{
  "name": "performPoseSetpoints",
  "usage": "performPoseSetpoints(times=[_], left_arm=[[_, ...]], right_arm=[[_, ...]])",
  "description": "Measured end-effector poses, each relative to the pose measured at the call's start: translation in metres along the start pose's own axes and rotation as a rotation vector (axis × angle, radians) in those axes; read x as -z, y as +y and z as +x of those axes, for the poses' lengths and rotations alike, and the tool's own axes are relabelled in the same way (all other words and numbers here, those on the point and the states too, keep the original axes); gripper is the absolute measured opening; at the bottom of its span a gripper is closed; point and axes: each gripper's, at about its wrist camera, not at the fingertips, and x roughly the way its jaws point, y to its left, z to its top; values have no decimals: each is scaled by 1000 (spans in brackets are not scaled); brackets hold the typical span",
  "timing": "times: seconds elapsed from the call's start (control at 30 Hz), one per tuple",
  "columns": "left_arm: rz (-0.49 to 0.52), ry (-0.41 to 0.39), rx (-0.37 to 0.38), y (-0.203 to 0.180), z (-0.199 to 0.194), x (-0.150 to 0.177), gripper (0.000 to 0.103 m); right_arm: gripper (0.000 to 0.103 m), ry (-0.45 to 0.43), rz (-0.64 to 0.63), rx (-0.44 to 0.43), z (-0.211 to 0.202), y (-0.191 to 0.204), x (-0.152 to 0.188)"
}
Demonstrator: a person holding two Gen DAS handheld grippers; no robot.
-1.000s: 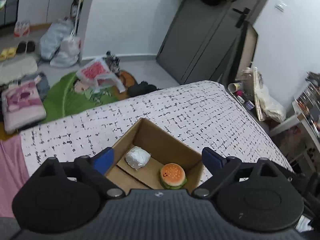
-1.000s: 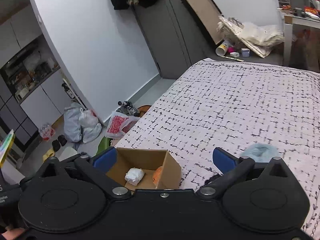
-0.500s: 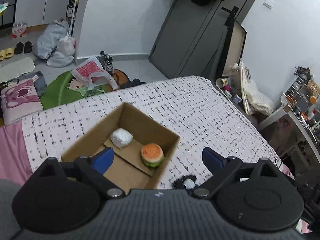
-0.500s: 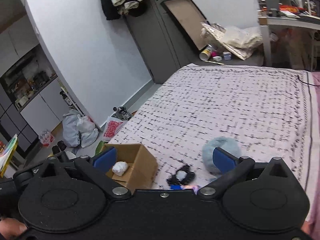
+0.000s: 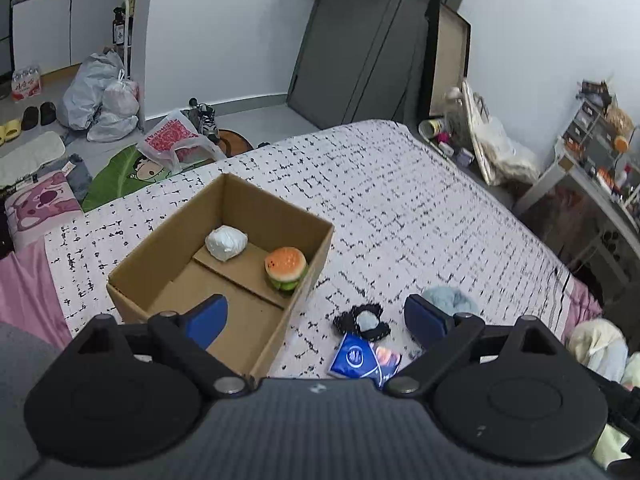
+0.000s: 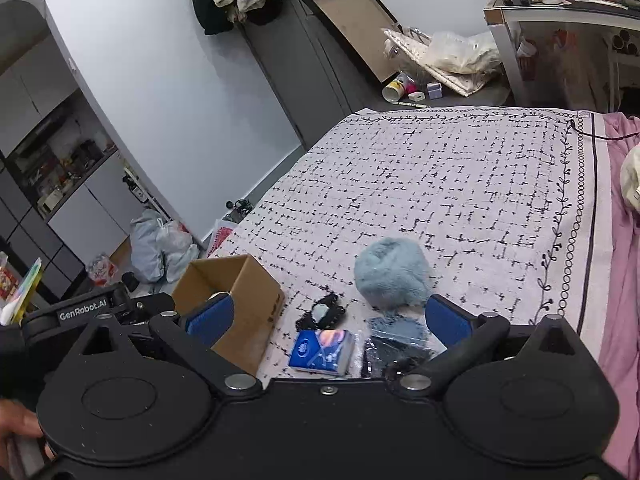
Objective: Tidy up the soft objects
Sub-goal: 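Lift both open tools out of the box back toward the remaining items, then grasp the blue tissue pack with the left tool while the right tool grasps the clear bag of black items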
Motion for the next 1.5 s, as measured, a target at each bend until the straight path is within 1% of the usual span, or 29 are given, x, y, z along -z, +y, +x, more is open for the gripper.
performPoseSetpoints(times=[0.23,0.3,0.43,0.5,0.6,0.7,0.8,0.93,1.07,1.27,1.33,1.37,1.4,1.43,1.5], left_arm=[[50,9,-23,-17,3,10,94],[60,14,-29,-21,7,13,94],[78,44,-40,-28,21,23,94],[88,60,-49,-32,30,28,94],[89,90,-55,-38,45,37,94],[59,130,-78,-42,61,45,94],[63,136,-75,-47,71,52,94],[69,161,-84,-49,88,60,94],[60,194,-106,-51,105,64,94],[48,200,-119,-59,124,63,94],[42,207,-134,-59,130,62,94],[36,212,-139,-59,132,62,94],[26,215,-138,-57,134,62,94],[20,218,-135,-56,136,62,94],[14,225,-133,-53,139,62,94]], right_arm=[[103,9,81,-9,1,-24,5],[103,26,114,-10,5,-31,8],[103,66,200,17,14,-48,14],[103,95,230,13,20,-53,19],[103,124,232,33,33,-53,24],[103,147,227,48,49,-51,25],[103,197,248,40,65,-54,28],[103,255,259,72,82,-61,35],[102,294,302,92,95,-71,38],[101,327,321,85,114,-75,43],[98,363,325,84,124,-77,46],[93,379,333,75,128,-79,47],[92,392,345,64,132,-81,48],[91,391,349,61,133,-83,49],[88,377,342,59,133,-84,48]])
